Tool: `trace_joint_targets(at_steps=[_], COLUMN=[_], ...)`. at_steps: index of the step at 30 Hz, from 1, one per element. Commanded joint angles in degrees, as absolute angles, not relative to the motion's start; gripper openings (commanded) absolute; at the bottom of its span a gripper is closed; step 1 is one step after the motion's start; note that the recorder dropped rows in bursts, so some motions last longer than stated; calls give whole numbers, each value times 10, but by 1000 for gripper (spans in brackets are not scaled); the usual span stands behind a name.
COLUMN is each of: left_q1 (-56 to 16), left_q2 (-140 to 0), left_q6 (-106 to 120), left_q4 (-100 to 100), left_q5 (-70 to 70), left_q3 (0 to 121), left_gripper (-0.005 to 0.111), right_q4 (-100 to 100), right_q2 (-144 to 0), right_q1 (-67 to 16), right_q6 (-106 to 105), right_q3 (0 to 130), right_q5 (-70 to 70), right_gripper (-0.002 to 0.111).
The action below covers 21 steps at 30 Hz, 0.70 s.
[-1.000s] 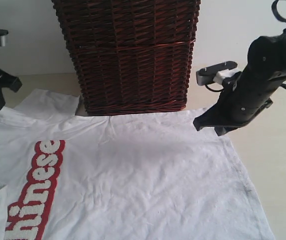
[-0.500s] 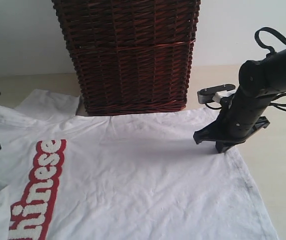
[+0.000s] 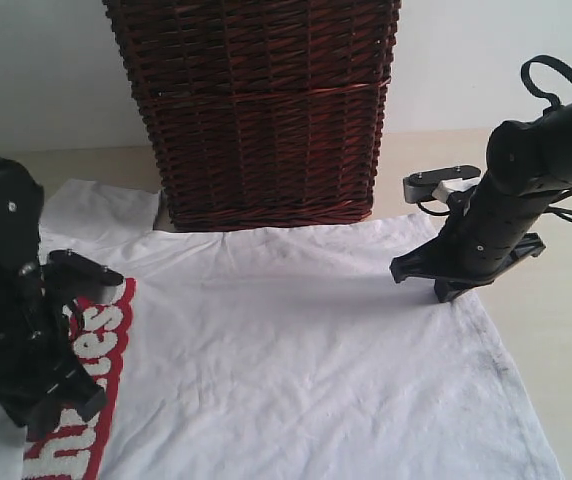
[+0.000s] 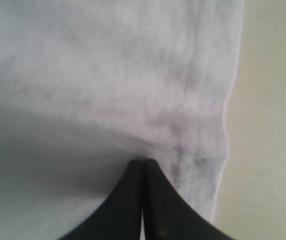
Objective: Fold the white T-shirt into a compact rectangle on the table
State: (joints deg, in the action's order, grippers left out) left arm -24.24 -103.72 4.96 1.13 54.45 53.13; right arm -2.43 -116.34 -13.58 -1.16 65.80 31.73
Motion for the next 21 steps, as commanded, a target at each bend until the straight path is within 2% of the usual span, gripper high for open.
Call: trace_joint_targets(at_steps=[1,11,19,21], left_q1=[-247,-224,-224,-223], left_q2=[-1087,-1097,-1072,-1051], left_q6=[-44,-100,-127,-141], left_q4=[129,172,200,198], left_q5=[559,700,700,625], left_q3=[528,527,490,489], left_gripper=[27,27,27,27], right_q4=[-16,-45,-72,-94], right_q2=[-1166,-1166,-1166,-1166], right_q1=[-130,-130,-130,-130], right_q6=[-14,-35,-55,-76], right_q3=[651,651,651,651], right_q5=[322,314,313,313], right_gripper=[0,0,0,0])
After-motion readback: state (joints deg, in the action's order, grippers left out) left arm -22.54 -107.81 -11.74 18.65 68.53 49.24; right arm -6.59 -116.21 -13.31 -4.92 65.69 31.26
